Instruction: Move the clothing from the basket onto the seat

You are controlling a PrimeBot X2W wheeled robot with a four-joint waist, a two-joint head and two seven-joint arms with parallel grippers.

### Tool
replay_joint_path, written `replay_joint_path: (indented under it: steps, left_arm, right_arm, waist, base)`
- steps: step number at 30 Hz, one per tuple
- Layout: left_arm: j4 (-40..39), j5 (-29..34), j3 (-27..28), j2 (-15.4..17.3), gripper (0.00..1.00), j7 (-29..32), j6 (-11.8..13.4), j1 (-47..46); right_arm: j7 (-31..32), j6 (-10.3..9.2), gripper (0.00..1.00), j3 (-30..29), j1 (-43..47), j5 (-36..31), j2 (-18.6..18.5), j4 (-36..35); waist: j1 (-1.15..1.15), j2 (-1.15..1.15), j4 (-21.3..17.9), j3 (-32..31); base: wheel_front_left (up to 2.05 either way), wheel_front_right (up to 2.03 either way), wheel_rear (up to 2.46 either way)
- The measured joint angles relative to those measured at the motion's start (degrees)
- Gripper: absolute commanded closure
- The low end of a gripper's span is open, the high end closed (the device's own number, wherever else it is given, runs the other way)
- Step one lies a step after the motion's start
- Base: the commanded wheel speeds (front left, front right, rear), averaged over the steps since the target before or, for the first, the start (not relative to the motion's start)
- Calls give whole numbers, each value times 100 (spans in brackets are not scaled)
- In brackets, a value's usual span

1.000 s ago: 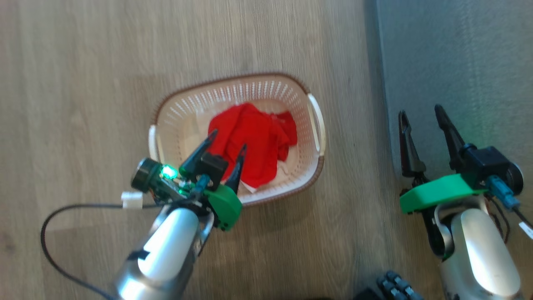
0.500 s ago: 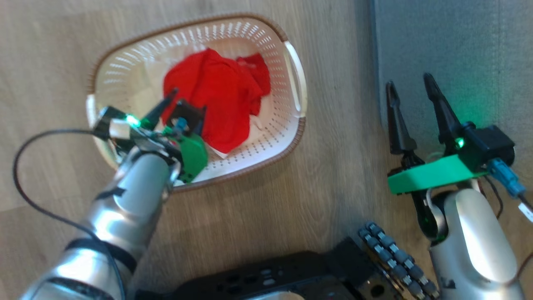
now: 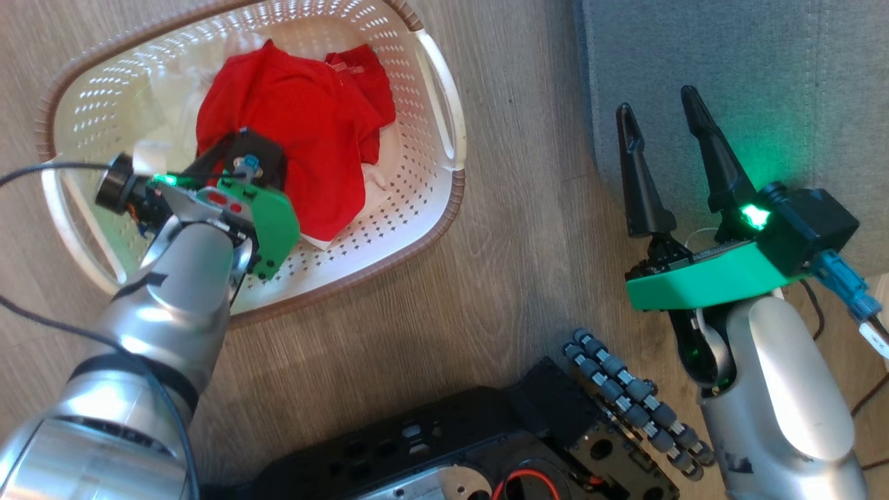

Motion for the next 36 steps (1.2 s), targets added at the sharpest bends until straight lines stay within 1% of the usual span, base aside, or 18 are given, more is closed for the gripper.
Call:
replay_joint_path:
  steps: [10, 11, 12, 13, 14, 16, 28, 32, 36]
  left_arm:
    - [102, -16, -151, -27, 0, 294, -148, -302]
    - [113, -18, -155, -26, 16, 296, -158, -302]
    - [125, -18, -159, -26, 53, 301, -186, -302]
    - [130, -25, -159, -24, 82, 332, -211, -302]
    - [135, -46, -159, -23, 100, 339, -211, -302]
    - [138, -115, -155, -21, 100, 349, -255, -302]
    - [158, -322, -141, 37, 100, 287, -254, -277]
    - [158, -411, -137, 26, 100, 209, -257, -229]
    - [163, -506, -134, -60, 100, 74, -256, -8]
  right_arm:
    - [-1, 0, 0, 35, 8, 55, 22, -102]
    - [-1, 0, 0, 44, 8, 66, 22, -100]
    - [-1, 0, 0, 51, 8, 99, 22, -100]
    - [-1, 0, 0, 55, 8, 113, 22, -100]
    - [-1, 0, 0, 59, 8, 113, 22, -98]
    - [-1, 0, 0, 68, 7, 113, 22, -91]
    - [0, 0, 0, 138, -11, 220, 22, 68]
    - [0, 0, 0, 125, -76, 201, 22, 145]
    - [1, -1, 0, 66, -156, 79, 22, 278]
  waist:
    - [0, 0, -79, 98]
    - [0, 0, -87, 97]
    - [0, 0, -93, 97]
    - [0, 0, -98, 97]
    - [0, 0, -100, 97]
    - [0, 0, -102, 93]
    - [0, 0, -129, -70]
    - [0, 0, -110, -198]
    - [0, 0, -6, -449]
  base:
    - [0, 0, 0]
    - [0, 0, 0]
    - [0, 0, 0]
    - [0, 0, 0]
    - [0, 0, 0]
    - [0, 0, 0]
    - [0, 0, 0]
    - [0, 0, 0]
    - [0, 0, 0]
